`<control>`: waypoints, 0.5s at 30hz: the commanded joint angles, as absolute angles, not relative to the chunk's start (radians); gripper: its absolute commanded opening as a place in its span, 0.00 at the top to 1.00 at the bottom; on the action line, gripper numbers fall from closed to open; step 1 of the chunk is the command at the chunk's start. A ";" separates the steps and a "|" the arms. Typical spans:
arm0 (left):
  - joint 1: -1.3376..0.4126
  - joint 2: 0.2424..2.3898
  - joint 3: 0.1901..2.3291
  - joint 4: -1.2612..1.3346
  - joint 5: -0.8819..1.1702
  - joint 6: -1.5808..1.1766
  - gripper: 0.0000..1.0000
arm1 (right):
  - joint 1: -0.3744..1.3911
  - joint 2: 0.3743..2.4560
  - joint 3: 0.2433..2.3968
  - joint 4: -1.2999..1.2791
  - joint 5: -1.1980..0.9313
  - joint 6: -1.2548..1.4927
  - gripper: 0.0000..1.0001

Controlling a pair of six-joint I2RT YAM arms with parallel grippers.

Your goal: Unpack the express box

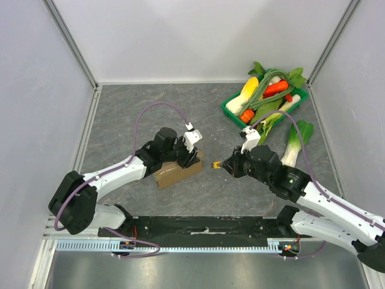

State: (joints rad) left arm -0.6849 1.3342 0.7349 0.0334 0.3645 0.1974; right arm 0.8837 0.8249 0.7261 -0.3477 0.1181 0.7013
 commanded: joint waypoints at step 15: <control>-0.678 1.198 0.879 -0.027 0.147 0.009 0.04 | 0.893 1.101 0.663 -0.051 0.083 0.661 1.00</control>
State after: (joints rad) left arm -0.6819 1.2915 0.8097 -0.0299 0.2955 0.0826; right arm 0.8856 1.0672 0.6529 -0.1989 0.0917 0.6750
